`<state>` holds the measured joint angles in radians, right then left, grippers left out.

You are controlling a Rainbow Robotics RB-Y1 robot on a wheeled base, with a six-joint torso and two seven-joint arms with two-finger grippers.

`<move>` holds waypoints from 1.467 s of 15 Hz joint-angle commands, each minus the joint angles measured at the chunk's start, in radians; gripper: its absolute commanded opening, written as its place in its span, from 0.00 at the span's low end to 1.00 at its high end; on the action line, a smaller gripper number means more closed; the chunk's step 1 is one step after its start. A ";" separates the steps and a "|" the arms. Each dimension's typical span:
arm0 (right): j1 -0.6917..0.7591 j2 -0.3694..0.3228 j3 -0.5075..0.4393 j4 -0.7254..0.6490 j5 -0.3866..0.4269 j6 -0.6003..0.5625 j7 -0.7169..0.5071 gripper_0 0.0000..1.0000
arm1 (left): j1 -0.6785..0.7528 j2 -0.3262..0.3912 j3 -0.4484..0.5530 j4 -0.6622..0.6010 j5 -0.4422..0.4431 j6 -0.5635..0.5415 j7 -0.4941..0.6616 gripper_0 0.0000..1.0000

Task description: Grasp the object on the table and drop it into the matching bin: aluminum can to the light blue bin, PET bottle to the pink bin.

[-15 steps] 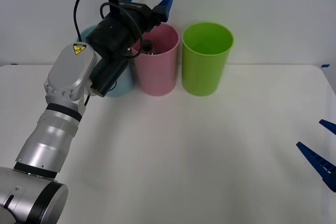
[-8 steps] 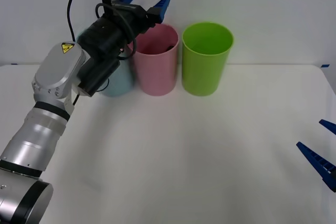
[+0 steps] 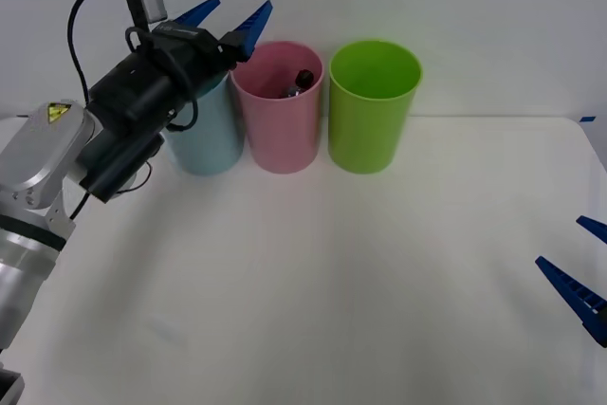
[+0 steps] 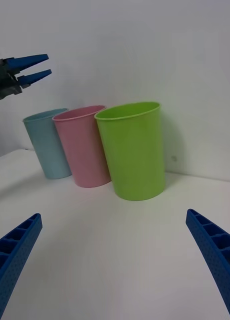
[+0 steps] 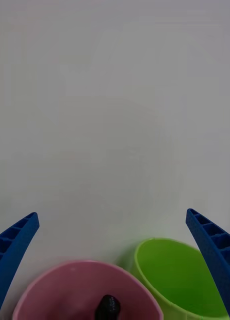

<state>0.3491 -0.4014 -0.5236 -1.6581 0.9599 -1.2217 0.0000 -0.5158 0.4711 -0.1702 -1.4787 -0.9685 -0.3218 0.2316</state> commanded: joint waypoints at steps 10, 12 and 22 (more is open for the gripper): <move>0.000 0.000 0.000 0.000 0.000 0.000 0.000 1.00 | 0.465 0.026 0.298 -0.305 0.016 -0.302 -0.054 1.00; 0.000 0.000 0.000 0.000 0.000 0.000 0.000 1.00 | 0.530 0.026 0.364 -0.316 0.017 -0.385 -0.061 1.00; 0.000 0.000 0.000 0.000 0.000 0.000 0.000 1.00 | 0.691 0.095 0.617 -0.147 -0.038 -0.783 -0.109 1.00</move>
<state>0.3491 -0.4014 -0.5236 -1.6581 0.9599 -1.2217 0.0000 0.1749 0.5585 0.4314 -1.6474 -0.9919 -1.0749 0.1263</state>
